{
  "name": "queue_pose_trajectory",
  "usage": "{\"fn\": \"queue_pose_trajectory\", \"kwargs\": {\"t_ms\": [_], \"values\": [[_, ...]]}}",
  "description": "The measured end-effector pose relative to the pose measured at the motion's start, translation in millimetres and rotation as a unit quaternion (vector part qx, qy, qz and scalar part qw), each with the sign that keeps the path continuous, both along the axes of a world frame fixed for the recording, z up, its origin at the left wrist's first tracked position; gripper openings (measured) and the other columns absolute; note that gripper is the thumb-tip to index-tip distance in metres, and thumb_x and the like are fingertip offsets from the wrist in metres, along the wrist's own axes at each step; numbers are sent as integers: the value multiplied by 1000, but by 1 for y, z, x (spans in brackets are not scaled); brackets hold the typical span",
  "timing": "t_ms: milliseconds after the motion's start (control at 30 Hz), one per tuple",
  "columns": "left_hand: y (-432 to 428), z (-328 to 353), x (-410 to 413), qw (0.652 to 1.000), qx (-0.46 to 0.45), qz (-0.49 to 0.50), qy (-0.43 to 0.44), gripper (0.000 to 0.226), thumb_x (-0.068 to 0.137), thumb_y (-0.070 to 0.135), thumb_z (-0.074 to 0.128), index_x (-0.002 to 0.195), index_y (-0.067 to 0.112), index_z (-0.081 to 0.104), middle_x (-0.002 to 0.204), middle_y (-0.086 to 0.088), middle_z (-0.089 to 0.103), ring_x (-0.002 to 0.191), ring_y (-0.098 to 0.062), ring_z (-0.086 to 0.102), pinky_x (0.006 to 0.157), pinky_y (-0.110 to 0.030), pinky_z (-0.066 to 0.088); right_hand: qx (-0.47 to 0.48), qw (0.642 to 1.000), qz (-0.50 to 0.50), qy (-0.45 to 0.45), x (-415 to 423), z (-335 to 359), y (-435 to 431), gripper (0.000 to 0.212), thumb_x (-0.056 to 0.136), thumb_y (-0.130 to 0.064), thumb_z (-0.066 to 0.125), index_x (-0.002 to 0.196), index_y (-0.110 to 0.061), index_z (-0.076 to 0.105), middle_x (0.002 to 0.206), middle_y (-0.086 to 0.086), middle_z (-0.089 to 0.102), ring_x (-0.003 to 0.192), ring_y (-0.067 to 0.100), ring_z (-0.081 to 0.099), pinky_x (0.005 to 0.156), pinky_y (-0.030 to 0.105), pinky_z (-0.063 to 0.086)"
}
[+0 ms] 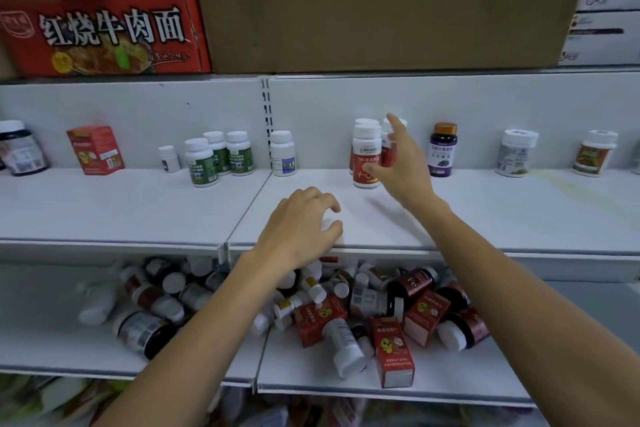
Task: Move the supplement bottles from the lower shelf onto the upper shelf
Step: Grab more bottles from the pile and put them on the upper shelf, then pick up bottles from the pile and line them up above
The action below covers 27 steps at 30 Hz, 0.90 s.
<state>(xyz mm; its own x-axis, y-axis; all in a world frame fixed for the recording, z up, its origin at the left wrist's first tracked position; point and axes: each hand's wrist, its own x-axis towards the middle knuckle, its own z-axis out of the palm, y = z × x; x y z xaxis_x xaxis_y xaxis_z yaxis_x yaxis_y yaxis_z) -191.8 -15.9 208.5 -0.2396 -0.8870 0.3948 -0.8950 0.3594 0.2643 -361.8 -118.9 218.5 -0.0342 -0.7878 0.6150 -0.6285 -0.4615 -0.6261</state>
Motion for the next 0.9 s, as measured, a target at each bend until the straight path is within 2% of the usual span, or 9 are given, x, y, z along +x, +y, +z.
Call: {"fn": "queue_pose_trajectory", "kwargs": {"t_ms": [67, 167, 267, 333, 433, 533, 667, 800, 900], "values": [[15, -1, 14, 1000, -8, 0, 14, 31, 91, 29, 49, 120, 20, 56, 127, 0, 51, 119, -17, 43, 97, -31, 33, -18, 1000, -13, 1, 14, 2, 16, 81, 79, -15, 73, 145, -22, 26, 134, 8, 51, 120, 25, 49, 98, 39, 43], [40, -8, 43, 999, -15, 4, 36, 29, 91, 26, 51, 118, 19, 57, 122, 0, 53, 116, -18, 45, 94, -30, 34, -34, 999, -10, -4, 44, 1, 44, 73, 80, -16, 71, 142, -18, 33, 130, 9, 51, 118, 23, 48, 100, 38, 43], [67, -20, 76, 998, -26, 8, 62, 25, 89, 24, 53, 112, 18, 60, 114, -1, 55, 110, -18, 48, 91, -30, 38, -49, 999, 8, -21, 76, -8, 74, 63, 79, -14, 69, 135, -12, 40, 123, 10, 54, 113, 24, 50, 97, 39, 43], [86, -31, 97, 997, -24, 20, 65, 24, 88, 24, 54, 110, 18, 60, 112, 0, 56, 108, -18, 49, 90, -30, 40, -47, 998, 18, -24, 95, -19, 96, 58, 80, -12, 67, 133, -10, 43, 120, 10, 55, 111, 24, 51, 94, 34, 43], [113, -50, 117, 998, -12, 24, 57, 26, 89, 25, 54, 113, 18, 59, 115, 1, 55, 110, -17, 48, 88, -26, 38, -49, 998, 19, -24, 113, -40, 129, 47, 82, -11, 64, 126, -10, 49, 110, 8, 59, 96, 20, 54, 84, 36, 46], [134, -64, 126, 998, 4, 15, 61, 27, 90, 26, 52, 116, 18, 57, 117, 2, 54, 111, -16, 47, 87, -25, 39, -50, 998, 4, -25, 114, -60, 154, 37, 81, -9, 63, 118, -11, 55, 100, 5, 61, 84, 17, 55, 79, 35, 48], [148, -79, 129, 998, 21, 0, 64, 29, 91, 27, 52, 118, 18, 56, 119, 4, 53, 113, -14, 47, 90, -28, 40, -3, 999, -27, -27, 103, -82, 172, 34, 82, -10, 63, 116, -10, 56, 95, 1, 60, 85, 16, 55, 79, 33, 47], [150, -93, 121, 997, 47, -17, 66, 25, 90, 23, 54, 114, 17, 57, 111, 2, 52, 108, -17, 48, 87, -27, 39, 39, 997, -58, -19, 81, -103, 188, 33, 83, -10, 62, 116, -8, 56, 98, 6, 61, 87, 18, 56, 78, 33, 48], [148, -107, 102, 994, 81, -47, 57, 28, 89, 23, 54, 117, 18, 55, 118, 2, 51, 114, -17, 46, 90, -28, 38, 75, 995, -71, -11, 59, -116, 196, 33, 82, -8, 63, 114, -9, 57, 97, 7, 63, 86, 19, 57, 81, 34, 49]]}}
